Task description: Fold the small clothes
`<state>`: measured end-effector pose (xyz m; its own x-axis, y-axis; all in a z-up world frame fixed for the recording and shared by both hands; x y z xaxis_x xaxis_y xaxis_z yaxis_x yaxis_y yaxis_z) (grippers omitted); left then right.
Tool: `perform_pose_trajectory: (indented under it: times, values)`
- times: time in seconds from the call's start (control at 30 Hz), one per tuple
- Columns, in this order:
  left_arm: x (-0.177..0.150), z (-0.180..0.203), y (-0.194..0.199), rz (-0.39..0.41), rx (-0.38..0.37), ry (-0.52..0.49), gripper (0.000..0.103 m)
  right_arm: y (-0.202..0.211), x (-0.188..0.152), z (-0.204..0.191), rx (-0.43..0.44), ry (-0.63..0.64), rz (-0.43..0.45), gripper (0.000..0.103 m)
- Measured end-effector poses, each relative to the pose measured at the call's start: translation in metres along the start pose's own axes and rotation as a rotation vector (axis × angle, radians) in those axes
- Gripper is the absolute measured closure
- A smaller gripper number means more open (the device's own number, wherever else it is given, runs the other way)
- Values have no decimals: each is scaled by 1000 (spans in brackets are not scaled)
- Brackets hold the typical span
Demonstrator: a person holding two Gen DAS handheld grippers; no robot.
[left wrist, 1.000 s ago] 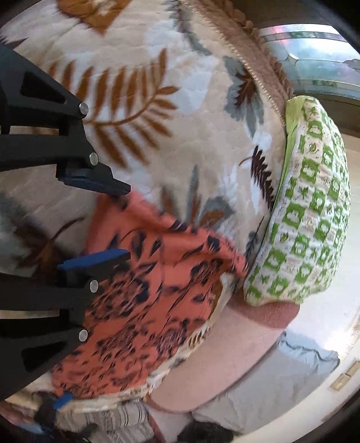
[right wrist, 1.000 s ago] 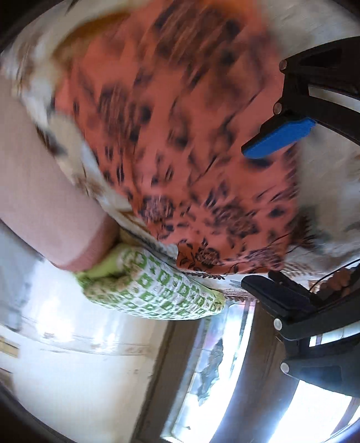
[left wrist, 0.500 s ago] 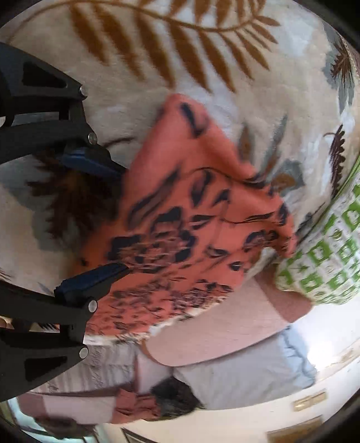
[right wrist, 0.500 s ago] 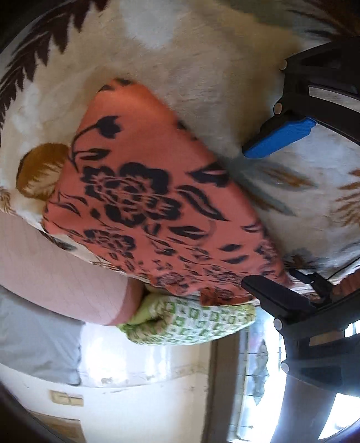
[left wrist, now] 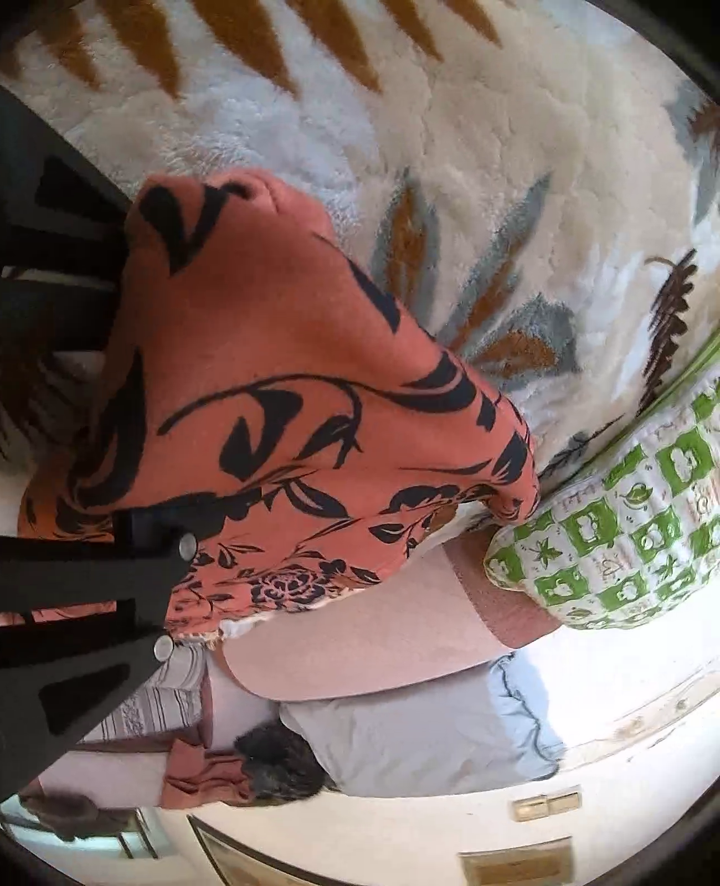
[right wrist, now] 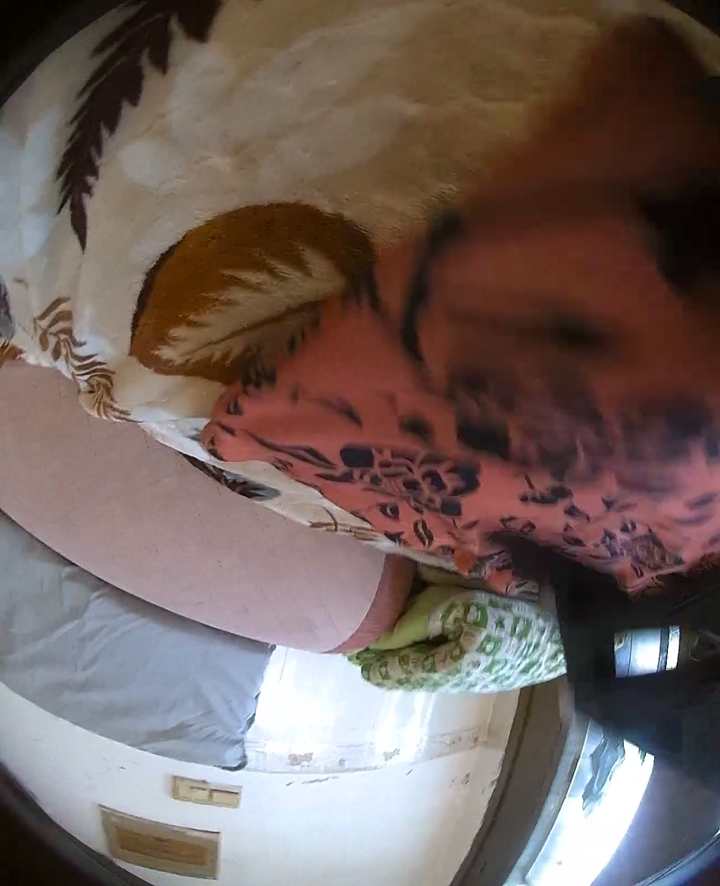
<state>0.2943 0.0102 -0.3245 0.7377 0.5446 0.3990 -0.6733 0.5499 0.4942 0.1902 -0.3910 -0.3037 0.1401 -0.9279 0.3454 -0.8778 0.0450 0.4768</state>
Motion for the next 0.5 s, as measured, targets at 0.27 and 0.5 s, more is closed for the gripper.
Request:
perform_pose_trajectory:
  times: [0.27,0.5]
  values:
    - [-21,5,49,32,35,-94,84,53,-12,-27,-32,242,57,86]
    - [-89,-13,152,29,66,-149,84,137,-29,-20,-24,317,-52,86]
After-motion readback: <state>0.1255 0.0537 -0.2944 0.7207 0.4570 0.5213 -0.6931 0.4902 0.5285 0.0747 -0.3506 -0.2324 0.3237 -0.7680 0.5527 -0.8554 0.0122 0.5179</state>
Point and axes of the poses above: each gripper's, at about its wrist camera, not at the fingertips, and y roughly against the way its jaws point, z to its right, x to its top, the point moved 6 cm from there along -y, roughly the way its jaws point, and after that the axes turned 13 degrees about z, right-handed, at the moved point
